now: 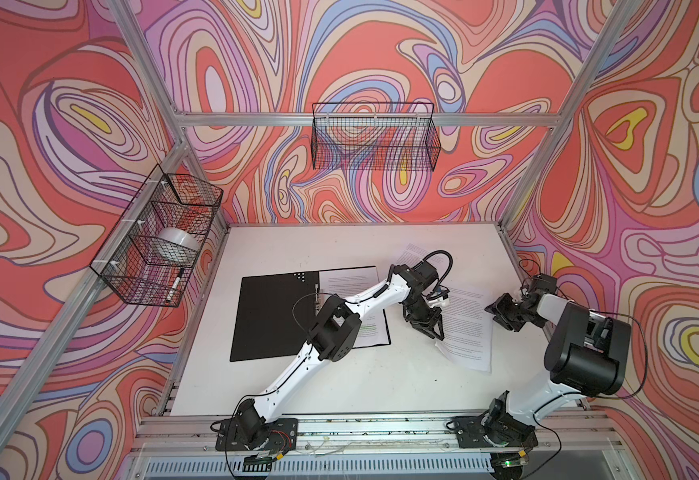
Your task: Put the files into the folder
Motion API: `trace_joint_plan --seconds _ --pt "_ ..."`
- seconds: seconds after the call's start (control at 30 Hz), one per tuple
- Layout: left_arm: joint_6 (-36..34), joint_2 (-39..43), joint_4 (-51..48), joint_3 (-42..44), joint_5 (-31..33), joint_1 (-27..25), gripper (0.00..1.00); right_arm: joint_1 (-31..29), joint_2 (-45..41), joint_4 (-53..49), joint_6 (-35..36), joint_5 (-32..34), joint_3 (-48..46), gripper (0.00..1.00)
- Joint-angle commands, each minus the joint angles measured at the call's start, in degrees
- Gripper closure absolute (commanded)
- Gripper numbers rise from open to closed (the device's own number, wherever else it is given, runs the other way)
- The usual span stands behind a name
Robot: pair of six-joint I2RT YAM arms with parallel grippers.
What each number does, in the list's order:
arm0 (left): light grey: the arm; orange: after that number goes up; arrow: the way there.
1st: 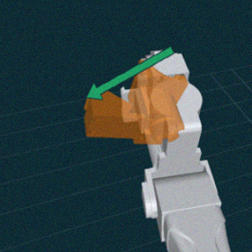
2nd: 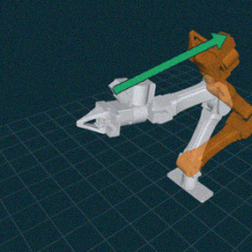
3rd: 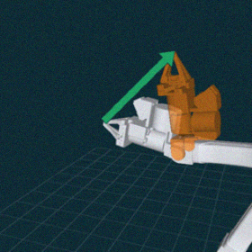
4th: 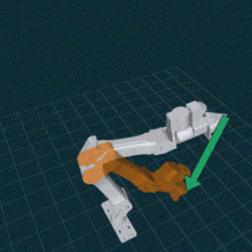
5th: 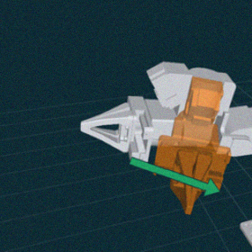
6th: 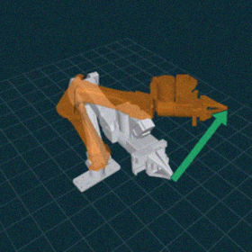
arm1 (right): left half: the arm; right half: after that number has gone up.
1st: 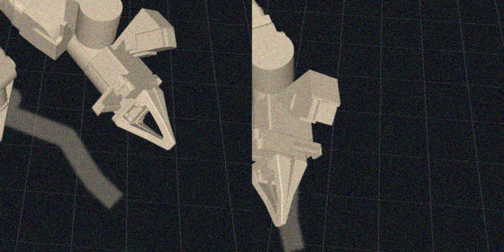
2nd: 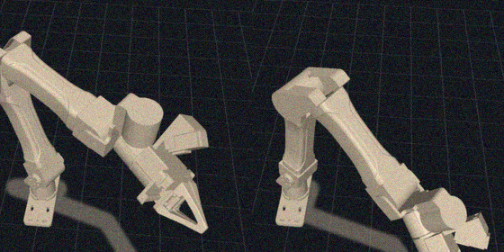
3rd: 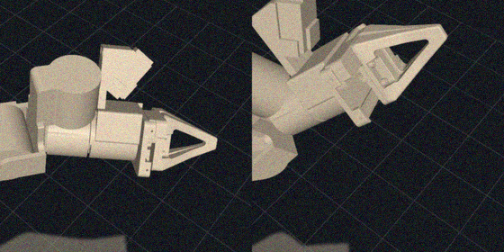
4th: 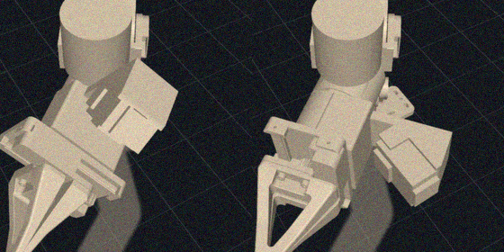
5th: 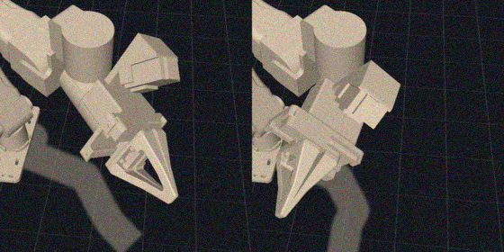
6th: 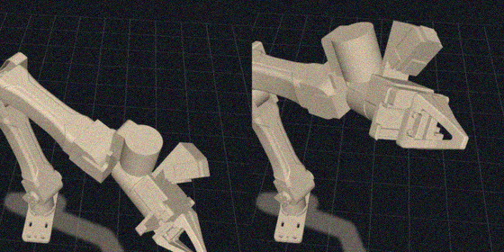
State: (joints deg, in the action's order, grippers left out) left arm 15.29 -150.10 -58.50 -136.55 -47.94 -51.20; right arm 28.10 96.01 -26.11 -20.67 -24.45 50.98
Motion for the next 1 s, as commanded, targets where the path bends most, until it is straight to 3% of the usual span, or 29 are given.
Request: trace_joint_plan --seconds 0.0,0.33,0.97 --pt "0.27 0.84 -0.21 0.63 0.79 -1.02 0.73 0.08 0.51 -2.98 -0.47 2.39 -2.38 0.57" --pt "-1.13 1.96 -1.43 1.16 5.36 -1.29 1.00 0.12 -0.72 -2.96 -1.60 3.02 -1.97 0.57" --pt "-3.72 9.64 -4.60 3.21 3.29 -1.63 1.00 0.09 -8.10 -6.26 -3.32 6.97 0.50 0.53"
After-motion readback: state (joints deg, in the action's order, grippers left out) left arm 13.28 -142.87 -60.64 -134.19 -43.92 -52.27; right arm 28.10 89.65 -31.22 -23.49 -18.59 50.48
